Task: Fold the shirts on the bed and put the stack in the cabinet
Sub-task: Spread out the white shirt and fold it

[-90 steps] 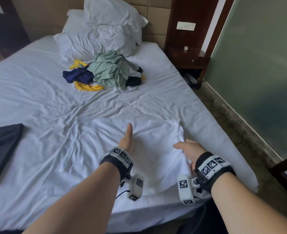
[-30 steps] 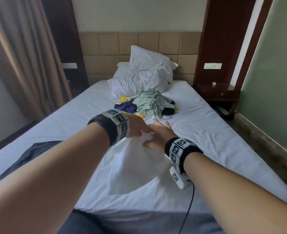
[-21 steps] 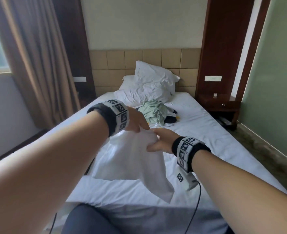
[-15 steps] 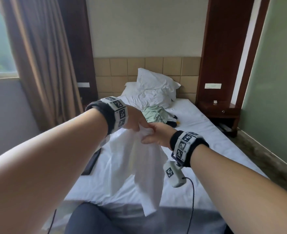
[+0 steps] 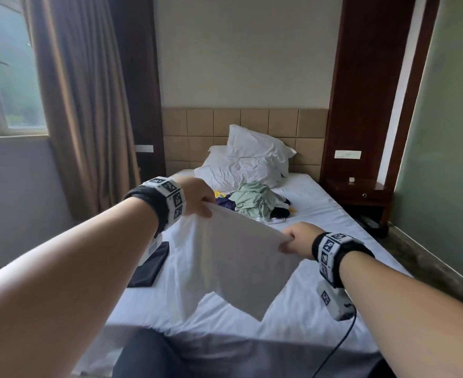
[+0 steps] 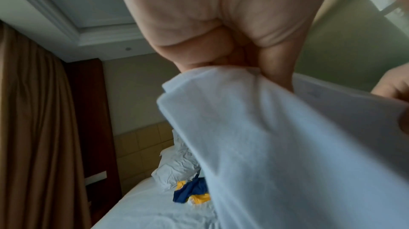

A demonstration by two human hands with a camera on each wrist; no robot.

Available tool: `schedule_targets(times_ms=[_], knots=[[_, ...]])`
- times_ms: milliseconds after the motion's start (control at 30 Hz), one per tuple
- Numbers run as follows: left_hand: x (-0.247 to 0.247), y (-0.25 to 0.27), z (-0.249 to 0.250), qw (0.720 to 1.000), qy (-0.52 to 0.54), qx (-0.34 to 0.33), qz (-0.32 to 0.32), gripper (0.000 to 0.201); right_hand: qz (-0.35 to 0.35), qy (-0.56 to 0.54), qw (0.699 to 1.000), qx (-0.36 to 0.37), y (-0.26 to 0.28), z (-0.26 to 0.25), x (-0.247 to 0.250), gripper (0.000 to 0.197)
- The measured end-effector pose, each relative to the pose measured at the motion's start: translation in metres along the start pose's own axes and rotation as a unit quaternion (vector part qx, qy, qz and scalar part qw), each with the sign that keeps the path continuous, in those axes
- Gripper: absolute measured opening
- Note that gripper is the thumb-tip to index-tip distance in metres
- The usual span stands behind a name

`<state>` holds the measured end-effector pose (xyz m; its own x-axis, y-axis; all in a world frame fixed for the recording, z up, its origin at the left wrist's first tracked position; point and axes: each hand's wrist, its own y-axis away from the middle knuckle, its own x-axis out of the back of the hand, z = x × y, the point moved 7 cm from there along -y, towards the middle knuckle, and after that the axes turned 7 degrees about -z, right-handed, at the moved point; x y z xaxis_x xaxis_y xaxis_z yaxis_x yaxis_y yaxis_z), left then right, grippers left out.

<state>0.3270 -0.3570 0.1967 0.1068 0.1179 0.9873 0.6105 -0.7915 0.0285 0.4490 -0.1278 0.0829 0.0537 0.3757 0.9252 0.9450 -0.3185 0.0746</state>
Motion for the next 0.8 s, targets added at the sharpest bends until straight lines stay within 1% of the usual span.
schedule_targets(times_ms=[33,100,200,267,333,367,400,433,467,500,533,567,600,633,667,700,733,767,800], knots=[[-0.006,-0.004,-0.004,1.000,0.005,0.003,0.002,0.028,0.021,-0.023,0.999,-0.003,0.002,0.006,0.004,0.025],[-0.019,-0.012,-0.009,1.000,0.012,0.005,-0.004,0.029,0.042,-0.059,0.997,0.002,0.000,0.015,0.010,0.028],[-0.041,-0.028,-0.014,0.999,0.031,0.010,-0.032,0.028,0.033,-0.107,0.994,0.007,-0.006,0.025,0.009,0.031],[-0.058,-0.038,-0.015,0.996,0.042,0.011,-0.079,0.029,-0.024,-0.190,0.982,-0.008,-0.010,0.037,-0.003,0.019],[-0.074,-0.050,-0.016,0.989,0.059,0.005,-0.133,0.033,-0.105,-0.290,0.950,-0.042,-0.010,0.048,-0.022,0.007],[-0.080,-0.055,-0.016,0.985,0.068,0.002,-0.156,0.033,-0.134,-0.323,0.935,-0.059,-0.010,0.054,-0.027,0.005],[-0.086,-0.062,-0.016,0.981,0.078,0.001,-0.175,0.034,-0.154,-0.349,0.922,-0.074,-0.011,0.061,-0.030,0.010],[-0.091,-0.070,-0.015,0.978,0.090,-0.002,-0.189,0.034,-0.167,-0.369,0.911,-0.084,-0.013,0.068,-0.031,0.016],[-0.093,-0.079,-0.013,0.975,0.099,-0.006,-0.198,0.035,-0.174,-0.387,0.901,-0.090,-0.015,0.074,-0.030,0.018],[-0.095,-0.089,-0.011,0.975,0.106,-0.009,-0.198,0.036,-0.175,-0.402,0.894,-0.093,-0.019,0.082,-0.029,0.014],[-0.097,-0.103,-0.007,0.976,0.112,-0.012,-0.187,0.035,-0.168,-0.415,0.889,-0.098,-0.023,0.092,-0.028,0.010],[-0.101,-0.117,-0.004,0.979,0.119,-0.011,-0.164,0.034,-0.146,-0.426,0.886,-0.106,-0.031,0.104,-0.026,0.009],[-0.106,-0.131,-0.002,0.982,0.134,-0.001,-0.131,0.032,-0.104,-0.436,0.886,-0.116,-0.040,0.119,-0.022,0.011],[-0.114,-0.147,-0.001,0.983,0.160,0.012,-0.087,0.030,-0.038,-0.442,0.886,-0.130,-0.052,0.139,-0.017,0.012],[-0.123,-0.162,-0.002,0.977,0.208,0.037,-0.036,0.029,0.036,-0.430,0.888,-0.157,-0.064,0.164,-0.013,0.013],[-0.137,-0.163,-0.009,0.960,0.268,0.078,0.015,0.031,0.105,-0.388,0.896,-0.190,-0.067,0.184,-0.012,0.018],[-0.155,-0.164,-0.016,0.939,0.315,0.134,0.041,0.032,0.141,-0.320,0.907,-0.234,-0.068,0.200,-0.017,0.028],[-0.183,-0.166,-0.022,0.918,0.344,0.195,0.031,0.035,0.147,-0.260,0.913,-0.278,-0.066,0.215,-0.029,0.038],[-0.217,-0.165,-0.026,0.902,0.353,0.249,-0.022,0.041,0.118,-0.223,0.914,-0.318,-0.061,0.226,-0.049,0.047]])
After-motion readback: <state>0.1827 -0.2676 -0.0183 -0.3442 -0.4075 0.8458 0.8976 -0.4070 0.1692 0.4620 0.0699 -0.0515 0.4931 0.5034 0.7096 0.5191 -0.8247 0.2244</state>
